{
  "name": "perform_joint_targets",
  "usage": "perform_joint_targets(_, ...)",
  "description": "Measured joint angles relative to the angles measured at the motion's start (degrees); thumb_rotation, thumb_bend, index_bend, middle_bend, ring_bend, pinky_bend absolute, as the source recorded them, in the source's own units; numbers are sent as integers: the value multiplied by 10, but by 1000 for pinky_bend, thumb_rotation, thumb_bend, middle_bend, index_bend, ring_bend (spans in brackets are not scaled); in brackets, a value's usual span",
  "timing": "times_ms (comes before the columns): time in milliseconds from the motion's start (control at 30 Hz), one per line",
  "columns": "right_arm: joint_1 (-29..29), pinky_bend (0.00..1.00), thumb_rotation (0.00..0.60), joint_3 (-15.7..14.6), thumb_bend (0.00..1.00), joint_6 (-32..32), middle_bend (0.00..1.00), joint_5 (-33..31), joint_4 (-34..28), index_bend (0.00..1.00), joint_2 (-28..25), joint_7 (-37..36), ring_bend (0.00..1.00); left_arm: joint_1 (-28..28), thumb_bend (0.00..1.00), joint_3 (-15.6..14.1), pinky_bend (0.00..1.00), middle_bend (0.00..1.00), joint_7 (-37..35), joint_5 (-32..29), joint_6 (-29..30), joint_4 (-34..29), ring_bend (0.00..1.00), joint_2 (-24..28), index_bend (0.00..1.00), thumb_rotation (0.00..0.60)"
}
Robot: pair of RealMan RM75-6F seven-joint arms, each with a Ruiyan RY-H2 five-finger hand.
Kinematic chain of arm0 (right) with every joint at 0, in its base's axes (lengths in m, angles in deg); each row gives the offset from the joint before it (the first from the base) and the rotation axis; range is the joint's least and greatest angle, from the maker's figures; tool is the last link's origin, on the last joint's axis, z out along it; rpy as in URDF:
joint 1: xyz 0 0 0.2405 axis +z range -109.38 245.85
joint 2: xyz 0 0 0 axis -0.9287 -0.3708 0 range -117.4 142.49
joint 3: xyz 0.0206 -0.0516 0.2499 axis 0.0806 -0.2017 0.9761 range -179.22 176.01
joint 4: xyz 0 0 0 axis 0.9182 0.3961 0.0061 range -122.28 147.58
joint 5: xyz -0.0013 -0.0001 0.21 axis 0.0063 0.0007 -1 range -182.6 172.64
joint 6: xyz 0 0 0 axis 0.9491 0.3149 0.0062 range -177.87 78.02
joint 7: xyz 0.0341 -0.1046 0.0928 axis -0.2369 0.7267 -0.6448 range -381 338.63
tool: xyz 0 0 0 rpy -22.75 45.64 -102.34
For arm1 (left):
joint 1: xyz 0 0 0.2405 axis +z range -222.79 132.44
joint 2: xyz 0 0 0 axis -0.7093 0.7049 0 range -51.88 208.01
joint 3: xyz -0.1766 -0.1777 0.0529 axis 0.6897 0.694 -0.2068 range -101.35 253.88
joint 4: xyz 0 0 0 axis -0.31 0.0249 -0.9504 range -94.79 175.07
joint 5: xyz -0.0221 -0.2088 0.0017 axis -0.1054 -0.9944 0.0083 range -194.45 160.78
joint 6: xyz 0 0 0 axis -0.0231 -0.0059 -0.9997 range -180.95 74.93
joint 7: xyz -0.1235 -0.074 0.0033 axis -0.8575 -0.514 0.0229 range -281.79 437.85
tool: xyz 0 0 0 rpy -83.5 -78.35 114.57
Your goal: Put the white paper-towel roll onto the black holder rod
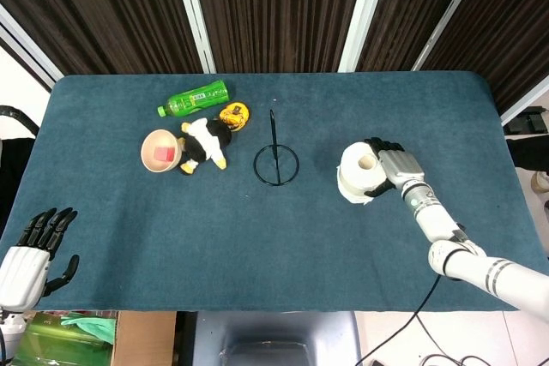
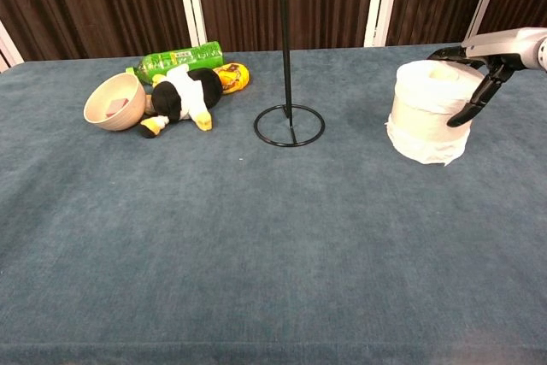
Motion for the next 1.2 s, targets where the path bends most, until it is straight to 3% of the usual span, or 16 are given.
perform_joint_targets(67,6,90,600,-5,135,-1,261,-12,3,397,3,3,205,0,475,0,102,63,-1,0,0,0,41,0,0,600)
perform_joint_targets(133,11,198,600,-9,162,5,380,-24,5,560,6,5,357,0,476,-1,102,63,-1,2,1,0,41,1,0,600)
perform_joint_targets(300,11,300,600,-10,213,24,503,-35,-1,716,6,-2,497,0,475,-2,102,63,-3,6,3,0,41,1,0,600)
perform_joint_targets(600,-37,319,600,30,222,109,520,35,-91,737,-55,-88,515,3,476,-6,102,63,-6,16,12,-1,41,3,0,600)
perform_joint_targets(900,-109,320,600,119,222,242,519,157,-258,728,-172,-228,515,1,475,-9,103,63,1,24,11,-3,41,0,0,600)
perform_joint_targets(1033,-99,320,600,158,222,251,519,152,-309,727,-205,-216,515,0,475,-9,102,63,5,24,9,-3,41,-2,0,600)
perform_joint_targets(1200,-47,320,600,173,222,242,519,89,-324,727,-204,-143,515,-1,475,-11,102,63,16,22,1,-4,41,-4,0,600)
